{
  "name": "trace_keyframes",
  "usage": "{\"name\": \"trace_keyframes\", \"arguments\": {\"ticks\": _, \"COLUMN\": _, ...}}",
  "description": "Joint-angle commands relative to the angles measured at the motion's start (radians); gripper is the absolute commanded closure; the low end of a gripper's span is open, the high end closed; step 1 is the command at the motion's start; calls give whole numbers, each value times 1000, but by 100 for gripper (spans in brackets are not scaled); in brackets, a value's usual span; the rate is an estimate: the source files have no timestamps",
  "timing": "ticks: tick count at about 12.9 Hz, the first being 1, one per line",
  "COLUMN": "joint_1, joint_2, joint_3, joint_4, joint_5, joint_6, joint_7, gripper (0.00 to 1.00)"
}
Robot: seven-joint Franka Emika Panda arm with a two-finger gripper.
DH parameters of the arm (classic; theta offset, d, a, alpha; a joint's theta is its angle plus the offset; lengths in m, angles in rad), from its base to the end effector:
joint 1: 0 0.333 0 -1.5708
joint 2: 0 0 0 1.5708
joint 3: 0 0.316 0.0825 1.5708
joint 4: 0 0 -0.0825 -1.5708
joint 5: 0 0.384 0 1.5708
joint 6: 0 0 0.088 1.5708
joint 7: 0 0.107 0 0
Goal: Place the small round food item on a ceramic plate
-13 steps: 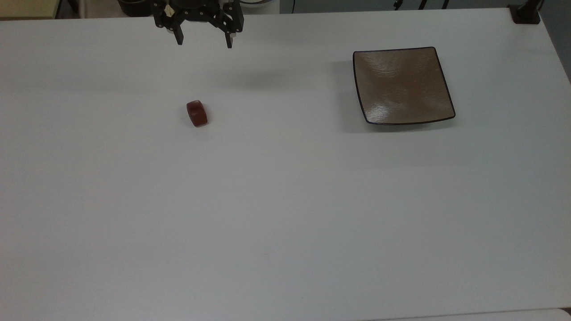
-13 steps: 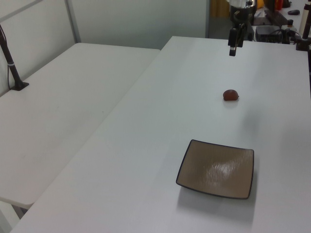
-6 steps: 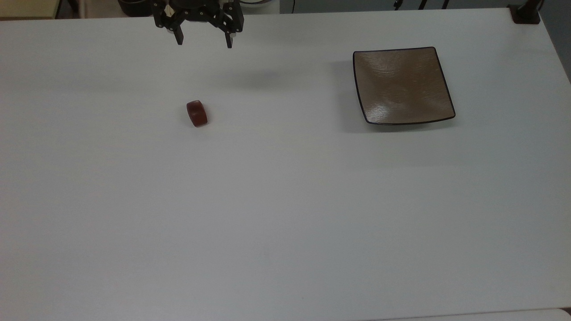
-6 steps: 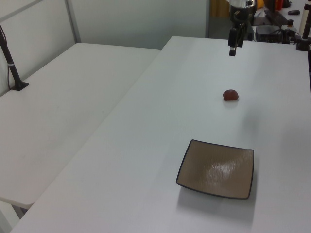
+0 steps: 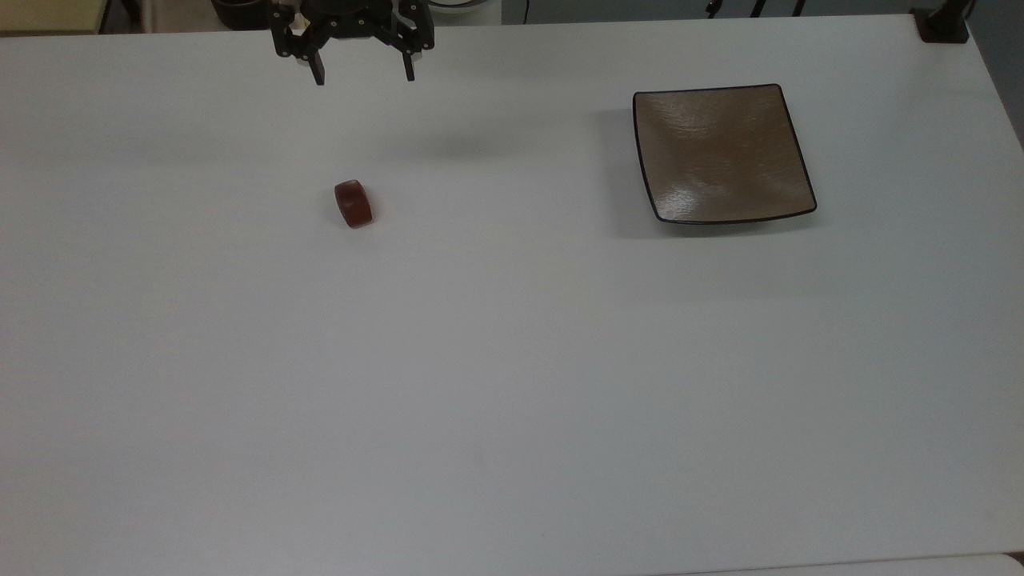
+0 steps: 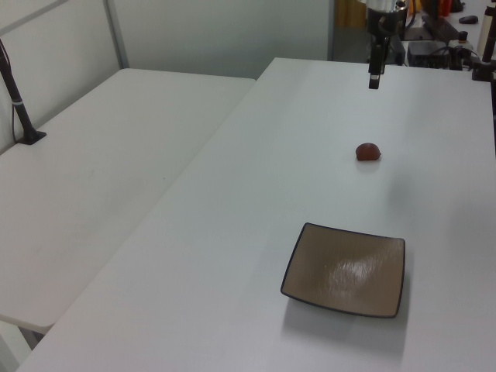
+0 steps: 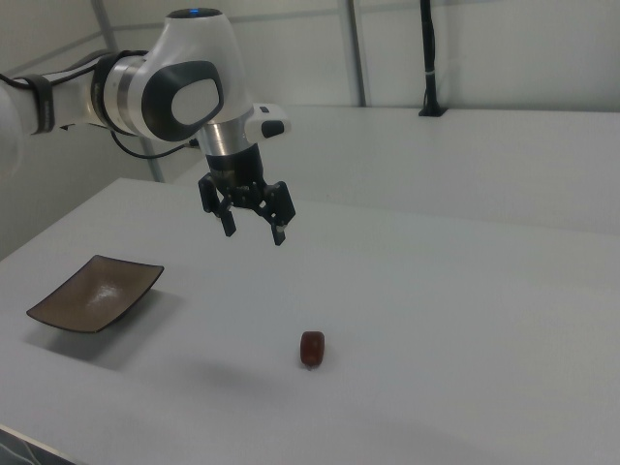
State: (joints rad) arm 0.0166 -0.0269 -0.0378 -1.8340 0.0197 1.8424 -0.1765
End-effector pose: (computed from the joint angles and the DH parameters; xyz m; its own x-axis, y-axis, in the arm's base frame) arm 0.5582 -0.0105 0.5376 0.9880 0.1494 0.0382 0.1500 -0.9886 -0.0137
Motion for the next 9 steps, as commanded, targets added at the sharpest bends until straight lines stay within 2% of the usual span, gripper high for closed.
{"name": "trace_keyframes", "arguments": {"ticks": 1, "joint_1": -10, "joint_2": -2, "joint_3": -13, "joint_4": 2, "joint_5": 3, "joint_6": 4, "joint_7": -154, "gripper": 0}}
{"name": "trace_keyframes", "arguments": {"ticks": 3, "joint_1": -24, "joint_2": 1, "joint_3": -17, "joint_4": -1, "joint_5": -24, "joint_6": 14, "joint_7": -240, "gripper": 0}}
{"name": "trace_keyframes", "arguments": {"ticks": 6, "joint_1": -24, "joint_2": 4, "joint_3": -30, "joint_4": -45, "joint_5": -79, "joint_6": 135, "joint_7": -241, "gripper": 0}}
{"name": "trace_keyframes", "arguments": {"ticks": 9, "joint_1": -24, "joint_2": 30, "joint_3": -33, "joint_4": -79, "joint_5": -107, "joint_6": 181, "joint_7": -241, "gripper": 0}}
